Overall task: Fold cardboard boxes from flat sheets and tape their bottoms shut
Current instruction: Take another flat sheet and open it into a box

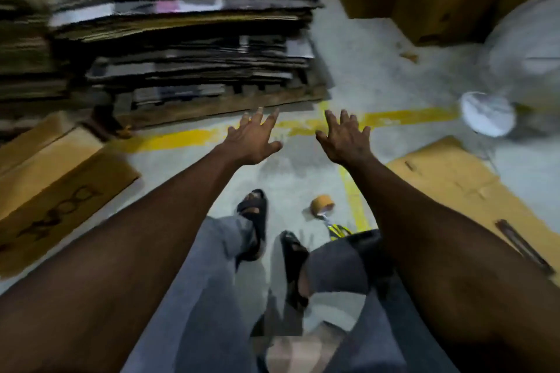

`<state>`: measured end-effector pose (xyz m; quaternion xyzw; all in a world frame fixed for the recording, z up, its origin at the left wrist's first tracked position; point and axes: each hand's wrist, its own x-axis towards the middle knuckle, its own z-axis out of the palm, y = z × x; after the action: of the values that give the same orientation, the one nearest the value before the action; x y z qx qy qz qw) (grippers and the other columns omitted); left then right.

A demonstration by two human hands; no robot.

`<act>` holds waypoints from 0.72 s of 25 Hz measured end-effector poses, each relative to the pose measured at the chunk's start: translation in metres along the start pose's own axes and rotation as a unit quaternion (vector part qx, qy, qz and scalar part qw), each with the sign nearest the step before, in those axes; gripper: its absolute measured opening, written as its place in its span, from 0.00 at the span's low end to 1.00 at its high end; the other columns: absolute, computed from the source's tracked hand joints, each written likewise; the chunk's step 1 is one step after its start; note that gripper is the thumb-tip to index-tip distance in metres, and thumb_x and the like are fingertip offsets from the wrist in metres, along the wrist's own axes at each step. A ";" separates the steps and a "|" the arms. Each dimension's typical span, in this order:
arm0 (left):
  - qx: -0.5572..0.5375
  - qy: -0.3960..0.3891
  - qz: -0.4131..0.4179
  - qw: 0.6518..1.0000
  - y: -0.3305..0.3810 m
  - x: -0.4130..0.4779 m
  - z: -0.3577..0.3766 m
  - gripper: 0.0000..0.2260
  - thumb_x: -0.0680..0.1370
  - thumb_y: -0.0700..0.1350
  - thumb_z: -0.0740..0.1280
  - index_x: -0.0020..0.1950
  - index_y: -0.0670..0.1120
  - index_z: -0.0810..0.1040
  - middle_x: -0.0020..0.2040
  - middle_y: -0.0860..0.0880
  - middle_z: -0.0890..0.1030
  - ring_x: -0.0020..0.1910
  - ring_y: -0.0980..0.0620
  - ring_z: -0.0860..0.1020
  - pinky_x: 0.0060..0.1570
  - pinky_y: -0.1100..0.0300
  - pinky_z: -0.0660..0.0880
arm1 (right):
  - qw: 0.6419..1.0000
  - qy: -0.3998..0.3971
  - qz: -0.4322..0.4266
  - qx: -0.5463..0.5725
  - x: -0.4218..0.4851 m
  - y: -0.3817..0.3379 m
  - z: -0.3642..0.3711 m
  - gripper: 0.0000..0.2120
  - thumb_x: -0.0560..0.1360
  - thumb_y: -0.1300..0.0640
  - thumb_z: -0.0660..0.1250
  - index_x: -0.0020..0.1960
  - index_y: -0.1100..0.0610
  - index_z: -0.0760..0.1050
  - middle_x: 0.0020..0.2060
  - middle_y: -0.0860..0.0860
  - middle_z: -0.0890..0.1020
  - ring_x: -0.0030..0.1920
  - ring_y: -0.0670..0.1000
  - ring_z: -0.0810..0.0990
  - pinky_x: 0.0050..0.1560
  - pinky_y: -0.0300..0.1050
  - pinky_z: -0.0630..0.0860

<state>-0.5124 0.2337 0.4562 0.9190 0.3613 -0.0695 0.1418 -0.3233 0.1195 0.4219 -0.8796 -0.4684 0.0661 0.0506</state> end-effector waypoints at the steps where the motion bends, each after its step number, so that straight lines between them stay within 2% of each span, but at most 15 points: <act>1: 0.008 -0.007 0.021 1.000 0.022 0.018 0.004 0.35 0.79 0.60 0.59 0.79 0.55 0.43 0.80 0.44 0.46 0.77 0.37 0.49 0.68 0.34 0.56 | 1.000 0.002 0.023 0.003 0.002 0.027 -0.003 0.31 0.81 0.40 0.54 0.79 0.52 0.53 0.77 0.61 0.57 0.76 0.63 0.55 0.69 0.69 0.56; 6: 0.032 -0.038 0.115 0.992 0.137 0.091 0.039 0.35 0.79 0.60 0.59 0.79 0.54 0.42 0.79 0.44 0.47 0.77 0.37 0.50 0.69 0.35 0.58 | 0.996 0.004 0.089 -0.022 0.000 0.157 -0.001 0.30 0.81 0.41 0.53 0.79 0.52 0.53 0.76 0.61 0.58 0.76 0.64 0.57 0.68 0.68 0.59; 11: 0.077 -0.078 0.196 0.974 0.240 0.149 0.099 0.37 0.79 0.60 0.60 0.79 0.54 0.41 0.79 0.44 0.46 0.77 0.36 0.49 0.68 0.34 0.57 | 0.989 -0.016 0.146 -0.024 -0.007 0.290 0.038 0.30 0.81 0.40 0.53 0.78 0.52 0.53 0.75 0.61 0.59 0.75 0.63 0.58 0.67 0.69 0.60; 15: 0.116 -0.094 0.257 0.955 0.315 0.208 0.167 0.38 0.78 0.59 0.62 0.79 0.53 0.42 0.79 0.43 0.48 0.76 0.36 0.53 0.66 0.35 0.60 | 0.982 -0.048 0.183 -0.024 -0.007 0.393 0.099 0.31 0.80 0.40 0.56 0.77 0.53 0.54 0.75 0.61 0.59 0.74 0.64 0.59 0.67 0.69 0.62; 18: 0.152 -0.123 0.299 0.934 0.361 0.248 0.246 0.39 0.77 0.59 0.64 0.79 0.52 0.43 0.79 0.42 0.50 0.75 0.36 0.54 0.66 0.35 0.62 | 0.973 -0.091 0.211 -0.017 -0.018 0.454 0.181 0.35 0.78 0.39 0.60 0.78 0.53 0.53 0.76 0.61 0.58 0.74 0.63 0.59 0.66 0.68 0.63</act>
<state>-0.0911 0.0646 0.2409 0.9793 0.0351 -0.1906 0.0580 0.0081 -0.1426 0.1765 -0.9496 -0.2759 0.1474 -0.0223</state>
